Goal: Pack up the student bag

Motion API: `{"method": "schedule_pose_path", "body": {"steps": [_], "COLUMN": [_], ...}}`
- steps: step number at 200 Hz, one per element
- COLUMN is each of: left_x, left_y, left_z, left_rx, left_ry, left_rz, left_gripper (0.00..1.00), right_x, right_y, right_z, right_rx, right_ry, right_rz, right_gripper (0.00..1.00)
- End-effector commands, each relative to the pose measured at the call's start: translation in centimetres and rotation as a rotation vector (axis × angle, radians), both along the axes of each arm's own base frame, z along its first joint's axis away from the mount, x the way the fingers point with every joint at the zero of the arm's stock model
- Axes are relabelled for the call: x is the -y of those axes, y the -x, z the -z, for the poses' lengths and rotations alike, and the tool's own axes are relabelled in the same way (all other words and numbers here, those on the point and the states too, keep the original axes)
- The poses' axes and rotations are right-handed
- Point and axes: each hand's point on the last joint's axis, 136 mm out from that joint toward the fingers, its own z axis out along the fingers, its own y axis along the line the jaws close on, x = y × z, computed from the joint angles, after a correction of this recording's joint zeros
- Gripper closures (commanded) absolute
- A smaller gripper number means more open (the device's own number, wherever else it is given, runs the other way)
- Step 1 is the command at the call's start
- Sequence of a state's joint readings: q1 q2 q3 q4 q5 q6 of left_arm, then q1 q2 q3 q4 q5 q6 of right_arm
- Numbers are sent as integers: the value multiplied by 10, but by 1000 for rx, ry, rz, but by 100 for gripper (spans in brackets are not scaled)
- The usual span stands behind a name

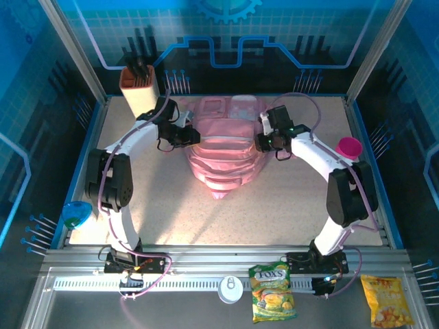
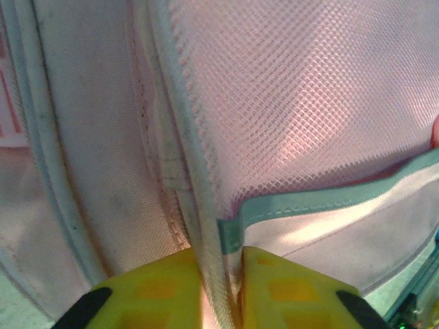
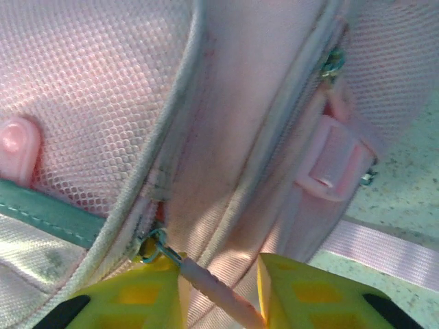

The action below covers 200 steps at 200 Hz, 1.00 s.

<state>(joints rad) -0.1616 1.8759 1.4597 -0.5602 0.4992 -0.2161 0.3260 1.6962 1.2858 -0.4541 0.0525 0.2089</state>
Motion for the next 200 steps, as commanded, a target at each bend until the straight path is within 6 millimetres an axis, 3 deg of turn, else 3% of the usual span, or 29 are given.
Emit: {"method": "schedule_pose_path", "body": {"steps": [1, 33, 63, 91, 109, 123, 139, 164, 200], "left_x": [-24, -35, -63, -106, -138, -159, -183, -205, -211], "left_y": [1, 11, 25, 42, 58, 71, 87, 103, 103], "left_z": [-37, -68, -87, -93, -91, -87, -79, -63, -40], "left_rx": [88, 173, 265, 382, 470, 541, 591, 665, 725], "left_ry": [-11, -26, -113, -246, -334, -399, -473, -561, -636], "left_rz": [-78, -159, -294, -481, -626, -703, -807, -888, -852], "left_gripper": [71, 59, 47, 18, 4, 1, 1, 1, 1], "right_x": [31, 48, 70, 99, 120, 131, 140, 142, 144], "right_y": [-3, 17, 31, 40, 44, 45, 50, 53, 52], "right_z": [-53, -86, -117, -134, -135, -129, -105, -70, -21], "right_rx": [135, 230, 352, 467, 535, 590, 605, 617, 565], "right_ry": [-41, -83, -60, 10, 69, 106, 145, 178, 232], "right_rz": [134, 191, 253, 356, 447, 475, 501, 480, 450], "right_gripper": [61, 39, 23, 1, 0, 0, 0, 0, 0]}}
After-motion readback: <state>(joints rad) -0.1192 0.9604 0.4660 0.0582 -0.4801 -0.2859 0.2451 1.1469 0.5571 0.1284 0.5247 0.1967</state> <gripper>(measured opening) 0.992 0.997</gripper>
